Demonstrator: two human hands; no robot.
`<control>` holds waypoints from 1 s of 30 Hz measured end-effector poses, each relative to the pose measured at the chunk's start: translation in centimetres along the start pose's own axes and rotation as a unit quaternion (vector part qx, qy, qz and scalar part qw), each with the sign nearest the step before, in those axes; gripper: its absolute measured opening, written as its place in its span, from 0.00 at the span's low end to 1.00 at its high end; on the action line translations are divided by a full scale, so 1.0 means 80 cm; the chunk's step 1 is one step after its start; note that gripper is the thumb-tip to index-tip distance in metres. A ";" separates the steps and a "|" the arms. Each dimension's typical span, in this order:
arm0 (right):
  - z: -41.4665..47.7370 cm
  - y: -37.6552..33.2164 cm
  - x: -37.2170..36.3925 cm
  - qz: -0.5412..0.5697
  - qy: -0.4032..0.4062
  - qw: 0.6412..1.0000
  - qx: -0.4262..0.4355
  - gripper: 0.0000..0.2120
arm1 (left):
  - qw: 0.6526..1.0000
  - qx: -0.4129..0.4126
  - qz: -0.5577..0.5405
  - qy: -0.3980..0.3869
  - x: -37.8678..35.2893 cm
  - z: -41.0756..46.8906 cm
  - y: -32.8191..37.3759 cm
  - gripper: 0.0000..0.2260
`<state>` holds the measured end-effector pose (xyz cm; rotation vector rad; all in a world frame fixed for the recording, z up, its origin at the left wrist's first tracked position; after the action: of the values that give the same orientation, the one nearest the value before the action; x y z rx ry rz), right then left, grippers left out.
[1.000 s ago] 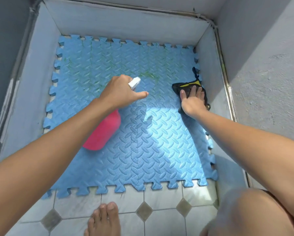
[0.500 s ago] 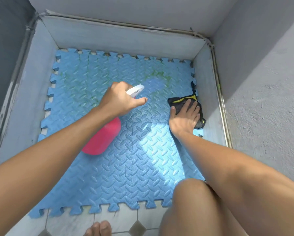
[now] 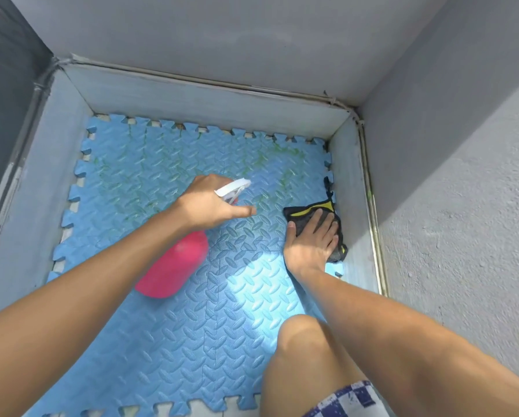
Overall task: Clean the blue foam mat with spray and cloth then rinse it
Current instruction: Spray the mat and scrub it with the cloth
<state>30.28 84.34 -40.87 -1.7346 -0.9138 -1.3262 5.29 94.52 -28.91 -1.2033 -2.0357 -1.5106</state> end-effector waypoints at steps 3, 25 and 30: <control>0.000 0.000 -0.001 -0.001 0.016 1.000 0.001 0.40 | 0.999 0.038 -0.014 0.006 -0.001 0.003 -0.029 0.27; -0.003 -0.001 -0.002 0.024 0.025 0.999 0.037 0.39 | 0.992 0.096 -0.010 0.086 0.009 -0.079 -0.082 0.25; -0.027 -0.073 -0.003 0.026 -0.044 0.963 0.263 0.32 | 0.994 0.066 -0.039 0.080 0.012 -0.074 -0.089 0.21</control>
<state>24.16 85.07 -39.92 -1.3948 -1.1407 -0.8702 -2.07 89.02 -30.38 -0.9314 -2.0597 -1.4318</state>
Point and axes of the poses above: each hand's wrist, its own z-axis towards the middle knuckle, its own x-axis out of the back of the hand, y = z × x, the point moved 10 cm from there along z, towards the middle knuckle, and after that the axes turned 7 degrees about x, right-handed, at the moved point
